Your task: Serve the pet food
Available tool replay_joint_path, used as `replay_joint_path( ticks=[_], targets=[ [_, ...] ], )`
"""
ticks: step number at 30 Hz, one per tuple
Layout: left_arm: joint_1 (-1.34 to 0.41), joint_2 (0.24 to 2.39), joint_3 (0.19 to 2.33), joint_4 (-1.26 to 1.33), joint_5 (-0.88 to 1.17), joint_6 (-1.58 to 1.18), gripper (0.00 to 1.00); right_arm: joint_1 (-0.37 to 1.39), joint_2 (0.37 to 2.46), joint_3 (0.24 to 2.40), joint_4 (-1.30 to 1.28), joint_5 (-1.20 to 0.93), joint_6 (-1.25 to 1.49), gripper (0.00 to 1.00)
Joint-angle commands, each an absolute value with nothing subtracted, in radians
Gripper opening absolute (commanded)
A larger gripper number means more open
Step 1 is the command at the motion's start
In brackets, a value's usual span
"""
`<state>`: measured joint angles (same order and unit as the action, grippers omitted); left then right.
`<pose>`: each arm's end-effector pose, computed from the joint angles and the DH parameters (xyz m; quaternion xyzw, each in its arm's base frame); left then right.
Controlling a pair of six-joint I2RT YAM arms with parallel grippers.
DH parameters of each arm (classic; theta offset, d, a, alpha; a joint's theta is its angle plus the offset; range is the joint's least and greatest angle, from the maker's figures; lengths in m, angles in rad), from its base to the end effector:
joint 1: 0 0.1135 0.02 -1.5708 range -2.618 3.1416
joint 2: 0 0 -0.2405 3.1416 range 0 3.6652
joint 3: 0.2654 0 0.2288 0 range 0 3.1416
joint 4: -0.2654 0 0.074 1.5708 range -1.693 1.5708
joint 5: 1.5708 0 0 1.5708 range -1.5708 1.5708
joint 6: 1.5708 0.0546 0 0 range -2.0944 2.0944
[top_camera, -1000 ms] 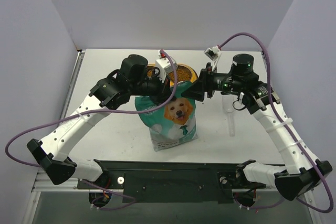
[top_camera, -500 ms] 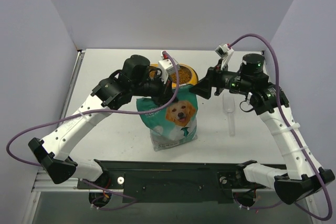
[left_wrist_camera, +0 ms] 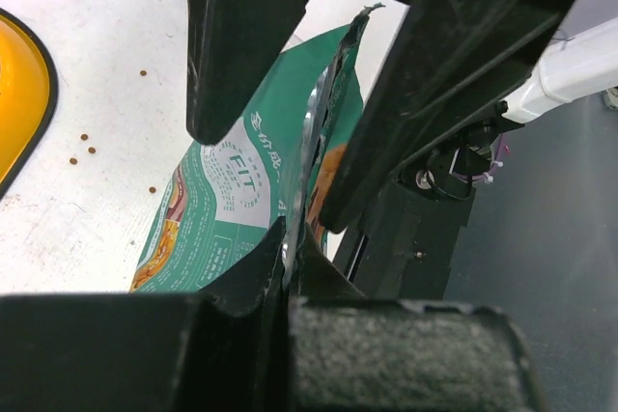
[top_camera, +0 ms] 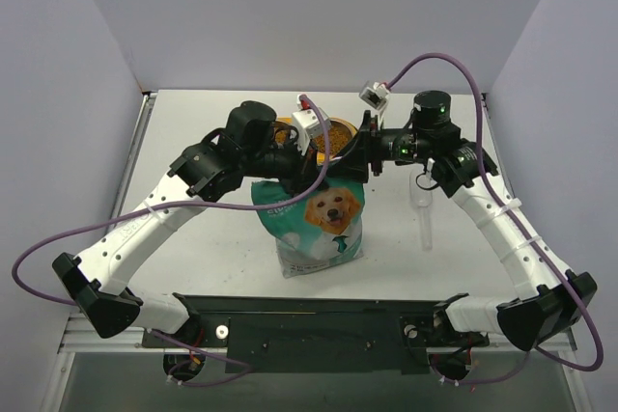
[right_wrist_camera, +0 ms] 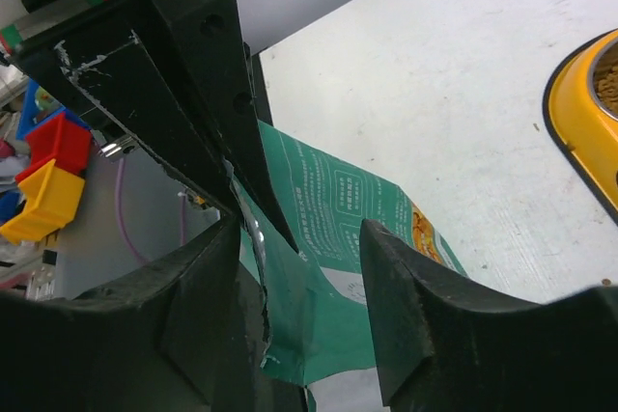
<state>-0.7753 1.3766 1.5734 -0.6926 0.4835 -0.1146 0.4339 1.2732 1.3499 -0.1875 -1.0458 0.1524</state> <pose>0.1865 -0.2183 0.3933 0.3865 0.7492 -0.3996 0.3602 0.2213 0.1546 0.4090 -0.4203 0.5925 0.5232 0.4456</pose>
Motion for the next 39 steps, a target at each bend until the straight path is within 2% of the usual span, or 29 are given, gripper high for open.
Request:
replay_joint_path(
  ticks=[1,2,4,5,8,12,14,19,22,24,27,30,31,33,34,35,39],
  targets=[
    [-0.773,1.35,1.651,-0.549,0.56,-0.12,0.0,0.437,1.272,1.356,-0.112,-1.155,0.126,0.42],
    [-0.773,1.35,1.651,-0.548,0.557,-0.12,0.0,0.437,1.266,1.355,-0.112,-1.147,0.124,0.37],
    [-0.775,1.353,1.652,-0.542,0.554,-0.126,0.0,0.44,1.267,1.351,-0.107,-1.141,0.124,0.15],
    [-0.773,1.353,1.652,-0.538,0.551,-0.132,0.0,0.44,1.264,1.35,-0.11,-1.137,0.12,0.0],
    [-0.773,1.342,1.66,-0.54,0.436,-0.172,0.0,0.442,1.229,1.324,-0.19,-0.993,0.019,0.0],
    [-0.775,1.301,1.645,-0.594,0.325,-0.158,0.26,0.437,1.167,1.281,-0.134,-0.878,0.035,0.0],
    [-0.773,1.272,1.6,-0.6,0.299,-0.152,0.31,0.436,1.16,1.269,-0.097,-0.873,0.076,0.0],
    [-0.775,1.253,1.58,-0.627,0.271,-0.143,0.32,0.436,1.157,1.255,-0.064,-0.877,0.113,0.0],
    [-0.773,1.267,1.604,-0.652,0.291,-0.127,0.25,0.436,1.147,1.249,-0.032,-0.873,0.142,0.0],
    [-0.773,1.278,1.62,-0.676,0.302,-0.118,0.24,0.436,1.144,1.241,-0.009,-0.862,0.166,0.0],
    [-0.775,1.29,1.631,-0.712,0.311,-0.11,0.36,0.433,1.149,1.252,-0.009,-0.879,0.173,0.0],
    [-0.775,1.299,1.631,-0.733,0.305,-0.103,0.38,0.433,1.149,1.255,-0.009,-0.891,0.179,0.0],
    [-0.775,1.302,1.635,-0.741,0.305,-0.1,0.35,0.433,1.15,1.255,-0.009,-0.893,0.181,0.0],
    [-0.776,1.298,1.637,-0.739,0.29,-0.098,0.19,0.433,1.146,1.252,-0.009,-0.887,0.178,0.0],
    [-0.775,1.295,1.638,-0.744,0.272,-0.097,0.05,0.431,1.143,1.249,-0.009,-0.878,0.176,0.0],
    [-0.775,1.293,1.64,-0.749,0.259,-0.089,0.0,0.428,1.138,1.247,-0.009,-0.874,0.172,0.0],
    [-0.814,1.256,1.631,-0.756,0.118,-0.051,0.0,0.428,1.118,1.23,-0.009,-0.807,0.157,0.0]
  ],
)
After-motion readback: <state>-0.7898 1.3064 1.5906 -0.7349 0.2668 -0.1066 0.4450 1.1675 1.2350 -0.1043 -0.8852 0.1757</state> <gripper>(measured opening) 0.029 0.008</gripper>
